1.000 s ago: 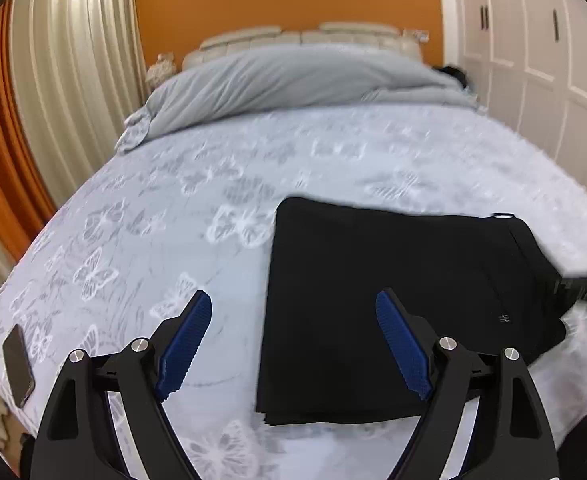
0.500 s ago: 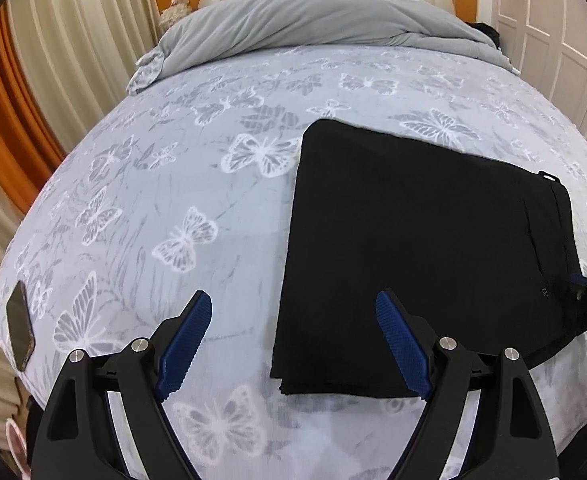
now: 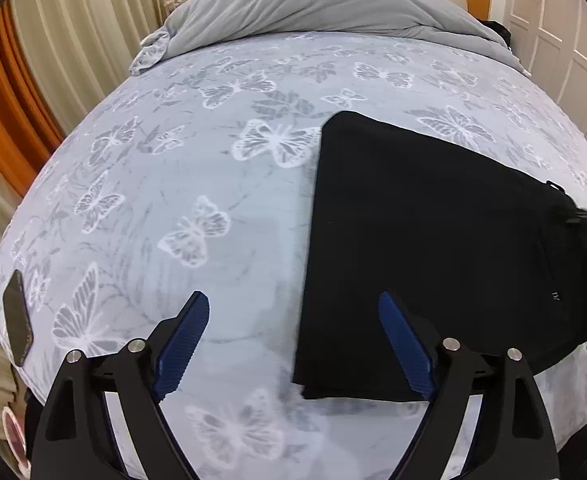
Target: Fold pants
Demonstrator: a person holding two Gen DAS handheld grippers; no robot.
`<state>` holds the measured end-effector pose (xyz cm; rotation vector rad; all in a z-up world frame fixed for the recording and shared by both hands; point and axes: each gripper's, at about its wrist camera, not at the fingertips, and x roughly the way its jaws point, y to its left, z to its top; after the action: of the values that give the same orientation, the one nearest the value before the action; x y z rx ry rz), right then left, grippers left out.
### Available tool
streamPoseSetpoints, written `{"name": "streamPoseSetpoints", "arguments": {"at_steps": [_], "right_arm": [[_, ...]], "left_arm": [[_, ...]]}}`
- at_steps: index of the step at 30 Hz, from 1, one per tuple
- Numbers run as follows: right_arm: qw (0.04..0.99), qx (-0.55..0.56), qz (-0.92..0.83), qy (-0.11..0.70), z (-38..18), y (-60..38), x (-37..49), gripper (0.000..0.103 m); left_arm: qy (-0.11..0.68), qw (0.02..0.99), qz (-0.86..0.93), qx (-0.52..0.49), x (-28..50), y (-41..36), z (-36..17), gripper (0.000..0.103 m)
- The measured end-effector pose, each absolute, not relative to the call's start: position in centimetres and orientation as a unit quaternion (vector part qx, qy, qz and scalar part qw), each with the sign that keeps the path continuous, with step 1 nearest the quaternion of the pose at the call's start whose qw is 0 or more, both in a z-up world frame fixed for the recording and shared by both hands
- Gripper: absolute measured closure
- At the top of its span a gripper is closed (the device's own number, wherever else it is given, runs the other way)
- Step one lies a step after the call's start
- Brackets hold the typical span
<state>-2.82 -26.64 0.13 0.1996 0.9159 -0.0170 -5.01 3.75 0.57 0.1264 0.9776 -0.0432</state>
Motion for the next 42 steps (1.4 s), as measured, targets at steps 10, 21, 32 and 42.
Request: {"name": "streamPoseSetpoints", "arguments": {"at_steps": [10,21,32,42], "right_arm": [[0.868,0.188,-0.057,0.456,-2.1,-31.4,-11.6,0.025],[0.846,0.243,-0.002,0.474,-4.7,-31.5,-12.3,0.017],[0.825,0.309,0.039,0.471,-7.3,-32.1,-7.0,0.007],[0.839,0.289,0.096,0.451,-1.6,-28.7,-9.6,0.084]], "left_arm": [[0.487,0.871,-0.005,0.061,-4.9,4.1,-0.3,0.018],[0.506,0.861,-0.044,0.033,-5.4,3.2,-0.3,0.017],[0.559,0.807,-0.125,-0.144,-1.1,4.0,-5.5,0.017],[0.518,0.830,-0.173,-0.112,-4.5,3.0,-0.8,0.094]]}}
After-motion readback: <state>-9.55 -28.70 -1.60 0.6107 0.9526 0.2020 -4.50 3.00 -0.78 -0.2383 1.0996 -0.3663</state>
